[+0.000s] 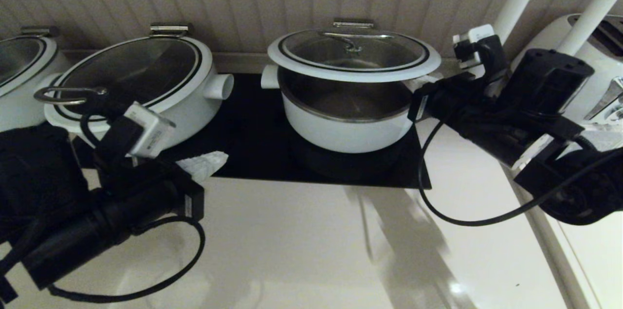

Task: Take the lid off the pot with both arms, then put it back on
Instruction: Open the pot lid completely

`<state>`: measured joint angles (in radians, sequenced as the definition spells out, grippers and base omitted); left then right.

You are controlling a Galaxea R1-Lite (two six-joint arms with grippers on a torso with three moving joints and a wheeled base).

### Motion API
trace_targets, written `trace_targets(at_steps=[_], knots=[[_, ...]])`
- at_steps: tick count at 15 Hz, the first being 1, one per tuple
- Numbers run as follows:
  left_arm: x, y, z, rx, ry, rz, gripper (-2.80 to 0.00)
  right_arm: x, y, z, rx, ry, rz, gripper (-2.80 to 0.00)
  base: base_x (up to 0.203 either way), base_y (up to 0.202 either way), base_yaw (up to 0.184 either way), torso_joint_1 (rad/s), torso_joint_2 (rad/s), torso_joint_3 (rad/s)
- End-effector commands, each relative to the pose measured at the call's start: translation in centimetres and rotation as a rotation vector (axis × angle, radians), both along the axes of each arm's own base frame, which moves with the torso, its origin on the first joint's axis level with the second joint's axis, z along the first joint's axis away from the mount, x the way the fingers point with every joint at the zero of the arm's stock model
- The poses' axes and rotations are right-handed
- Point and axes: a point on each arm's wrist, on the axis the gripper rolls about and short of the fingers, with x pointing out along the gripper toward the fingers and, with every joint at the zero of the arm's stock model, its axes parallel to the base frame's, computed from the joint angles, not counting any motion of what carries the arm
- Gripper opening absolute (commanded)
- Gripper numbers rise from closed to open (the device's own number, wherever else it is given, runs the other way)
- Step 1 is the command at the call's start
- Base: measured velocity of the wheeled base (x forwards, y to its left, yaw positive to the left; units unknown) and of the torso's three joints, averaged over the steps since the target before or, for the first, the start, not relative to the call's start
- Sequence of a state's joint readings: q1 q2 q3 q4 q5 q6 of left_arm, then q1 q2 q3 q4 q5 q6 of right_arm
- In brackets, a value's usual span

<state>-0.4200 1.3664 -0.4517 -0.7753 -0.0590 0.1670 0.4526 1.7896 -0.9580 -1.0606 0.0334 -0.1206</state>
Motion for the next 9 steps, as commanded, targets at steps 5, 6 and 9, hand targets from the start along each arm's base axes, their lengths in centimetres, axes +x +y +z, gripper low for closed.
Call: trace_targets(at_steps=[5, 6, 9], knots=[[-5.3, 5.0, -2.6, -0.024, 0.028, 0.180, -2.80, 0.2, -0.2, 0.3, 0.007, -0.012, -0.007, -2.80, 0.000, 0.000, 0.000, 0.000, 0.00, 0.000], [-6.0, 5.4, -3.1, -0.025, 0.030, 0.195, -2.80, 0.2, -0.2, 0.3, 0.007, -0.012, -0.007, -2.80, 0.000, 0.000, 0.000, 0.000, 0.00, 0.000], [-8.1, 6.3, -4.6, -0.028, 0.047, 0.234, -2.80, 0.2, -0.2, 0.3, 0.008, -0.011, -0.008, -2.80, 0.000, 0.000, 0.000, 0.000, 0.00, 0.000]])
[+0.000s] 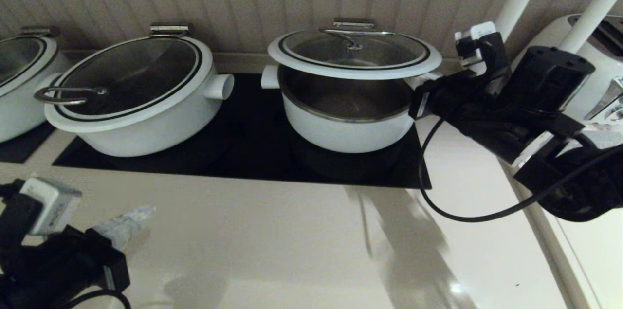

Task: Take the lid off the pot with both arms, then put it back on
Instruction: Open the pot lid completely

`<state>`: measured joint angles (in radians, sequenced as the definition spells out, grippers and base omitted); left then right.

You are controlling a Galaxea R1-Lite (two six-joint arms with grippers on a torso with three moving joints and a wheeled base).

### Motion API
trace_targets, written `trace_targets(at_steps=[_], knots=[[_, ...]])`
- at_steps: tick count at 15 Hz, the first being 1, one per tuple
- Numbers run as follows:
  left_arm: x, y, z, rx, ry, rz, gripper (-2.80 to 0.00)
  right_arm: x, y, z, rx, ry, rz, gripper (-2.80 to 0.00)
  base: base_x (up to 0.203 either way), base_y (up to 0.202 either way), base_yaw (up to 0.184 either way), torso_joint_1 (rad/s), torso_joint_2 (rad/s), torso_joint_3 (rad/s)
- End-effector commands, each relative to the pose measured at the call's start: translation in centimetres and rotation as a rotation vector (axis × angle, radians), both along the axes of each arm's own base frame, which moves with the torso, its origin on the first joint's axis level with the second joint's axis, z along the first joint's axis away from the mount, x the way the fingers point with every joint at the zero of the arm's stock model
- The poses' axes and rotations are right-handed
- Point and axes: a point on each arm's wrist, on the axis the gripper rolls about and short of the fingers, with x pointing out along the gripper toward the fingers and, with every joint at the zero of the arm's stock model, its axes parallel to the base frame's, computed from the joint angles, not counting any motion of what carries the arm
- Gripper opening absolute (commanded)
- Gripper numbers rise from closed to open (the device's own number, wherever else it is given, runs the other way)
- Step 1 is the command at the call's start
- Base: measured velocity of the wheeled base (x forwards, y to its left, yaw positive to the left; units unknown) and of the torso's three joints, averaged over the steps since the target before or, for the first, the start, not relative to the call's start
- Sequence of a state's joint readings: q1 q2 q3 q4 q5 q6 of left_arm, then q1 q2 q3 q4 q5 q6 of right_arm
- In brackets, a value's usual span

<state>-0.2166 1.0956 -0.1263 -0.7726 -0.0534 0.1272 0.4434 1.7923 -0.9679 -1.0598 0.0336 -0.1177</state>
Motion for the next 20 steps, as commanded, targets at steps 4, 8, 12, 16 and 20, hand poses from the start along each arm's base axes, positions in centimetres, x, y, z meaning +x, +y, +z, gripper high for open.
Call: trace_targets(at_steps=[4, 8, 12, 16, 20], knots=[[-4.0, 1.3, -2.1, -0.028, 0.015, 0.062, -2.80, 0.0, 0.0, 0.1, 0.003, -0.008, 0.000, -2.80, 0.000, 0.000, 0.000, 0.000, 0.00, 0.000], [-7.8, 2.0, -3.1, -0.039, 0.022, 0.069, -2.80, -0.1, -0.2, 0.3, 0.007, -0.019, -0.003, -2.80, 0.000, 0.000, 0.000, 0.000, 0.00, 0.000], [-11.9, 2.6, -5.7, -0.047, 0.052, 0.059, -2.80, -0.1, -0.3, 0.5, 0.014, -0.032, -0.007, -2.80, 0.000, 0.000, 0.000, 0.000, 0.00, 0.000], [-12.2, 2.7, -6.3, -0.052, 0.093, 0.064, -2.80, -0.2, -0.3, 0.6, 0.016, -0.043, -0.007, -2.80, 0.000, 0.000, 0.000, 0.000, 0.00, 0.000], [-12.2, 2.8, -6.7, -0.053, 0.101, 0.085, -2.80, -0.3, -0.4, 0.7, 0.018, -0.045, -0.007, -2.80, 0.000, 0.000, 0.000, 0.000, 0.00, 0.000]])
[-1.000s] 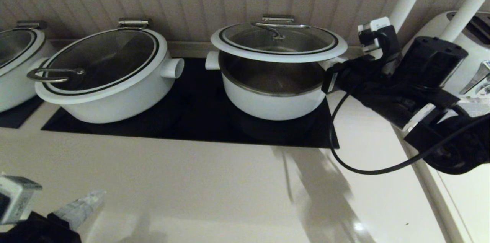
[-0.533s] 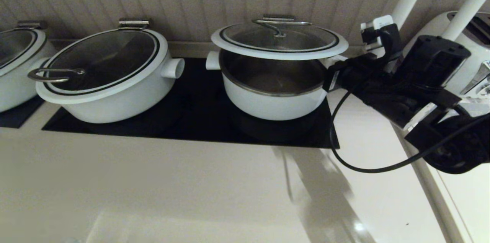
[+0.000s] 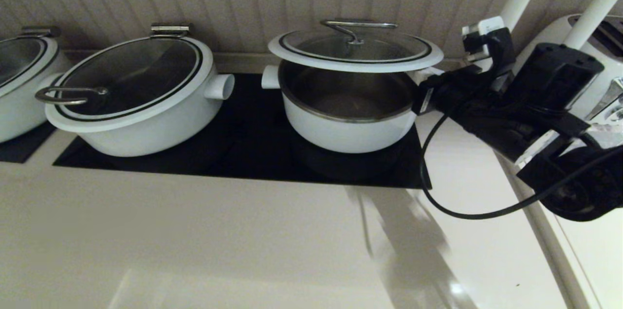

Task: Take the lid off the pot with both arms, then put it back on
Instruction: Open the pot lid completely

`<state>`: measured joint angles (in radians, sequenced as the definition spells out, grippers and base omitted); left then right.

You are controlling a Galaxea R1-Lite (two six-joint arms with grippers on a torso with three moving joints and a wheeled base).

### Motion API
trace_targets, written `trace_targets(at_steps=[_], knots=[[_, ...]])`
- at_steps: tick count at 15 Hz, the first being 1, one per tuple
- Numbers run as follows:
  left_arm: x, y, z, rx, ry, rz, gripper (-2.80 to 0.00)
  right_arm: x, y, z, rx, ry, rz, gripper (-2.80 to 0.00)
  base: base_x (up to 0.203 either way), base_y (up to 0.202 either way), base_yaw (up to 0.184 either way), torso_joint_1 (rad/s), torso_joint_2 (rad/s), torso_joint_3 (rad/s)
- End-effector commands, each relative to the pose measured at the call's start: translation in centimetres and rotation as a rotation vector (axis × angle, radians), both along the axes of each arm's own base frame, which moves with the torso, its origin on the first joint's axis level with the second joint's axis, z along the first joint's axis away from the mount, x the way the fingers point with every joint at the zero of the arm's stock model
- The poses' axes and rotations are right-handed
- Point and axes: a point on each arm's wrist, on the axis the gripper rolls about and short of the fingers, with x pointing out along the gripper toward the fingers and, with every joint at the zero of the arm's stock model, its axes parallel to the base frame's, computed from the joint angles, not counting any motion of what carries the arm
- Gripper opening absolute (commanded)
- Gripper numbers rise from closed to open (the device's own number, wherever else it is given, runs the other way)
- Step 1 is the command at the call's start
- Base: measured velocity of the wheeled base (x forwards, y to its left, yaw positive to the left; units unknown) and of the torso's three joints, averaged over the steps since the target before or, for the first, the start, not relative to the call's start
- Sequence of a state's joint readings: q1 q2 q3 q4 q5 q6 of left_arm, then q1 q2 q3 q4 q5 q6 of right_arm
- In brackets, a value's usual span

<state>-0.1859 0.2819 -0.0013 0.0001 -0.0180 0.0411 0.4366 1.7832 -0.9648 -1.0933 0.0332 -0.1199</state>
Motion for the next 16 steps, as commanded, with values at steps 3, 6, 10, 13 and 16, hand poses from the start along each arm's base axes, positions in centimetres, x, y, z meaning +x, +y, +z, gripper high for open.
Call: trace_targets(at_steps=[3, 6, 10, 13, 16], knots=[[-0.02, 0.01, -0.04, -0.013, 0.001, 0.005, -2.80, -0.08, -0.02, 0.10, 0.002, -0.007, 0.001, -2.80, 0.000, 0.000, 0.000, 0.000, 0.00, 0.000], [-0.02, 0.01, -0.04, -0.014, 0.001, 0.007, -2.80, -0.11, -0.03, 0.19, 0.004, -0.009, 0.001, -2.80, 0.000, 0.000, 0.000, 0.000, 0.00, 0.000], [-0.02, 0.01, -0.04, -0.015, 0.002, 0.007, -2.80, -0.14, -0.10, 0.16, 0.005, -0.007, 0.000, -2.80, 0.000, 0.000, 0.000, 0.000, 0.00, 0.000], [0.06, -0.01, -0.04, -0.013, 0.012, 0.016, -2.80, -0.10, -0.08, 0.11, 0.004, -0.006, 0.002, -2.80, 0.000, 0.000, 0.000, 0.000, 0.00, 0.000], [0.47, -0.05, -0.04, -0.005, 0.062, 0.082, -2.80, -0.10, -0.08, 0.11, 0.004, -0.006, 0.002, -2.80, 0.000, 0.000, 0.000, 0.000, 0.00, 0.000]])
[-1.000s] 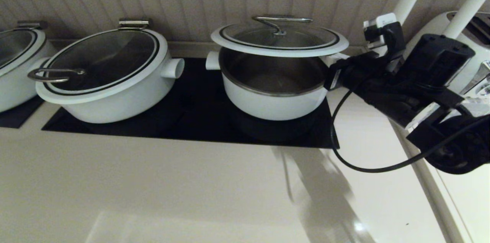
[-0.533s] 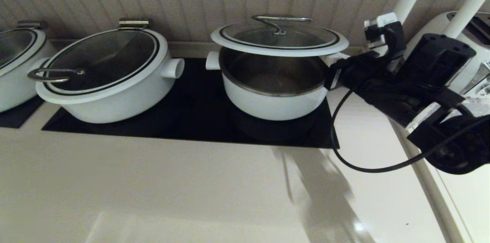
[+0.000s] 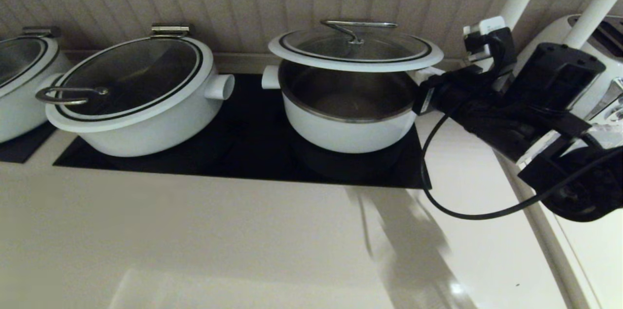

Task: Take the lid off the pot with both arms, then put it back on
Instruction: Open the pot lid completely

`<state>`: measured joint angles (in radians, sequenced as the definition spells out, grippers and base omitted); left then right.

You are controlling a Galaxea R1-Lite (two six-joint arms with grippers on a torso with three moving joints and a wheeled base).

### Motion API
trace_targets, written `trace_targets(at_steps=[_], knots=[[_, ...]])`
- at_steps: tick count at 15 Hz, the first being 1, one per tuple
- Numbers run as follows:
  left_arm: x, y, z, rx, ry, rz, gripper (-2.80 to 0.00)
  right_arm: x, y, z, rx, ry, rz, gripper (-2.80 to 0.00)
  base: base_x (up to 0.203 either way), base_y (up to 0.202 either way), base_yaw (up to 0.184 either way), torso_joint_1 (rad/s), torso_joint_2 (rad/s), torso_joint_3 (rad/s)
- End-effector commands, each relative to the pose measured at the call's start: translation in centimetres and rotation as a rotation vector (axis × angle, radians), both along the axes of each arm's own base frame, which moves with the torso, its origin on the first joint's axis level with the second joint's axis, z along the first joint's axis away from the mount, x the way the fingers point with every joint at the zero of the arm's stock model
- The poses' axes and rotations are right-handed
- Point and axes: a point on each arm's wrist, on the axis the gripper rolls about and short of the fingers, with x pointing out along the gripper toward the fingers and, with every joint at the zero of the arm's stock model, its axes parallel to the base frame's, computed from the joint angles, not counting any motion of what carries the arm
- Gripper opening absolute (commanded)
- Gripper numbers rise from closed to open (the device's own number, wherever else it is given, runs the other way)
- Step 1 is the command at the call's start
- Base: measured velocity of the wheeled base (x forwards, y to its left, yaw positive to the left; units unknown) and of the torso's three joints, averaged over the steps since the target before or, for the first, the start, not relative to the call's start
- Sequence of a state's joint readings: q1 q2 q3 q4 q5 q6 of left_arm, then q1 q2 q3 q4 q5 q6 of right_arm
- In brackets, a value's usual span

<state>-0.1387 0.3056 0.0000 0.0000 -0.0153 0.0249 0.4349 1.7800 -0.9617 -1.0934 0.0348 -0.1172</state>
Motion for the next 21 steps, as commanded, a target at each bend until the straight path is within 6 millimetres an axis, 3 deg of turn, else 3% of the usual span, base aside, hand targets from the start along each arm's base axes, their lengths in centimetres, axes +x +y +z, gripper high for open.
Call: trace_targets(at_steps=[1, 7, 16, 21], knots=[[0.1, 0.0, 0.0, 0.002, 0.014, 0.049, -2.80, 0.0, 0.0, 0.1, 0.002, -0.007, 0.001, -2.80, 0.000, 0.000, 0.000, 0.000, 0.00, 0.000], [-0.2, 0.0, 0.0, -0.004, -0.029, 0.126, -2.80, 0.0, 0.0, 0.1, 0.002, -0.007, -0.001, -2.80, 0.000, 0.000, 0.000, 0.000, 0.00, 0.000], [-2.4, 0.0, -0.3, -0.027, -0.302, 0.136, -2.80, 0.1, 0.0, 0.0, 0.002, -0.005, -0.002, -2.80, 0.000, 0.000, 0.000, 0.000, 0.00, 0.000], [-2.4, 0.0, -0.3, -0.038, -0.304, 0.142, -2.80, 0.0, 0.0, 0.2, 0.003, -0.010, -0.004, -2.80, 0.000, 0.000, 0.000, 0.000, 0.00, 0.000]])
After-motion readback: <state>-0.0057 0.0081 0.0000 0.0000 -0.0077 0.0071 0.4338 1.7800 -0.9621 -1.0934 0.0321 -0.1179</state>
